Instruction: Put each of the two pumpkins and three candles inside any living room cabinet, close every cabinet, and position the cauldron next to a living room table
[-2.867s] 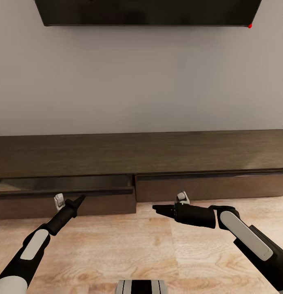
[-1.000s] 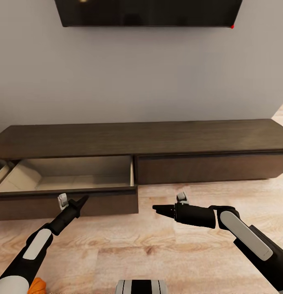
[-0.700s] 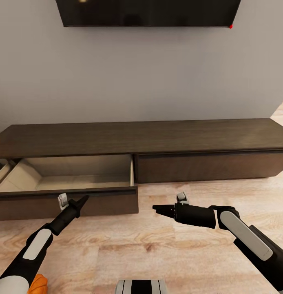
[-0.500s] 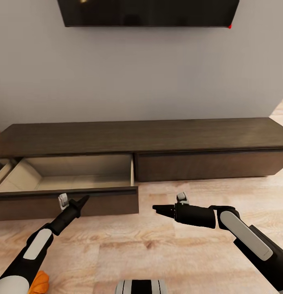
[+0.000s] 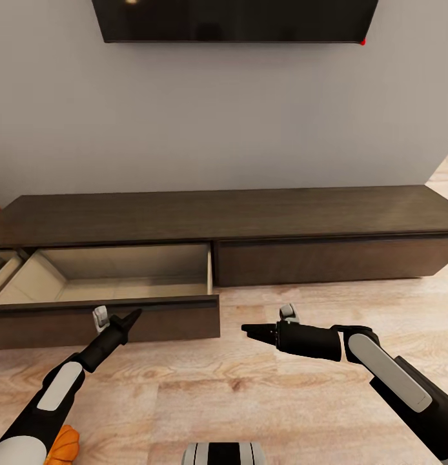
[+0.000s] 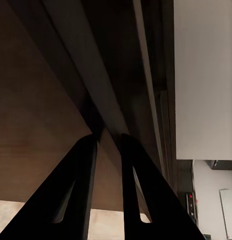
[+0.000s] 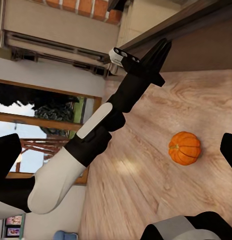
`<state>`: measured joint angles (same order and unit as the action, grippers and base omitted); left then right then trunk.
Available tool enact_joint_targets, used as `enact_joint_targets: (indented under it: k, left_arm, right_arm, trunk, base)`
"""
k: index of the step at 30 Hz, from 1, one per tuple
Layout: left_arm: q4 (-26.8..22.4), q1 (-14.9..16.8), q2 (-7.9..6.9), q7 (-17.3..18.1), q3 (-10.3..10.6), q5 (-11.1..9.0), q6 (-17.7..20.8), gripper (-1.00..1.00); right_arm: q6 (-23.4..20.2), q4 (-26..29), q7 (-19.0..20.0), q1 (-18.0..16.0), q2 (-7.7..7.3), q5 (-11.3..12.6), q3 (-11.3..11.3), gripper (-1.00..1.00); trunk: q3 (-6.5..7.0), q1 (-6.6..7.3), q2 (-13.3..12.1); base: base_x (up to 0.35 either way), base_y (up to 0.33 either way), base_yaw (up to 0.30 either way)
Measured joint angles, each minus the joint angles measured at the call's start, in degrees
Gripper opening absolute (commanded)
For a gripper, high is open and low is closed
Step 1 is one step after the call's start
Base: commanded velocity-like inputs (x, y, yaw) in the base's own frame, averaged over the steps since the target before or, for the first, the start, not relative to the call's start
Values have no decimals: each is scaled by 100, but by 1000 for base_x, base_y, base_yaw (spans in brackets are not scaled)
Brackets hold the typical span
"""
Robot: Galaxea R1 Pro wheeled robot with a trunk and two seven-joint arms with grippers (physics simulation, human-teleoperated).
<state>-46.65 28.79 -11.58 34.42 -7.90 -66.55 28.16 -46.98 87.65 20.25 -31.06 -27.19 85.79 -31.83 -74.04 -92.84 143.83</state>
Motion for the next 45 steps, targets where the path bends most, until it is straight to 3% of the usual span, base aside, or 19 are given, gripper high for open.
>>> enact_joint_targets:
  k: [5, 6, 7, 8, 20, 45]
  left_arm:
    - [-2, -7, 0, 2, 2, -13, 0, -100]
    - [-2, -7, 0, 3, 2, -14, 0, 100]
    - [5, -7, -4, -10, -320, -3, -40, 100]
    - [5, -9, -3, -10, -336, 0, -87, 100]
    - [5, -11, -5, -1, -337, -8, -227, 100]
    - [-74, -15, -59, -24, -316, -4, -169, 100]
  right_arm:
    - [0, 0, -1, 0, 3, 0, 0, 100]
    - [0, 0, -1, 0, 4, 0, 0, 100]
    - [0, 0, 0, 0, 5, 0, 0, 100]
    - [0, 0, 0, 0, 6, 0, 0, 100]
    - [0, -1, 2, 0, 7, 0, 0, 100]
    - [1, -198, 5, 0, 1, -1, 5, 100]
  trunk:
    - [0, 0, 0]
    - [0, 0, 0]
    - [0, 0, 0]
    - [0, 0, 0]
    - [0, -1, 0]
    - [0, -3, 0]
  base:
    - [0, 0, 0]
    - [0, 0, 0]
    - [0, 0, 0]
    - [0, 0, 0]
    - [-6, 0, 0]
    - [-254, 27, 0]
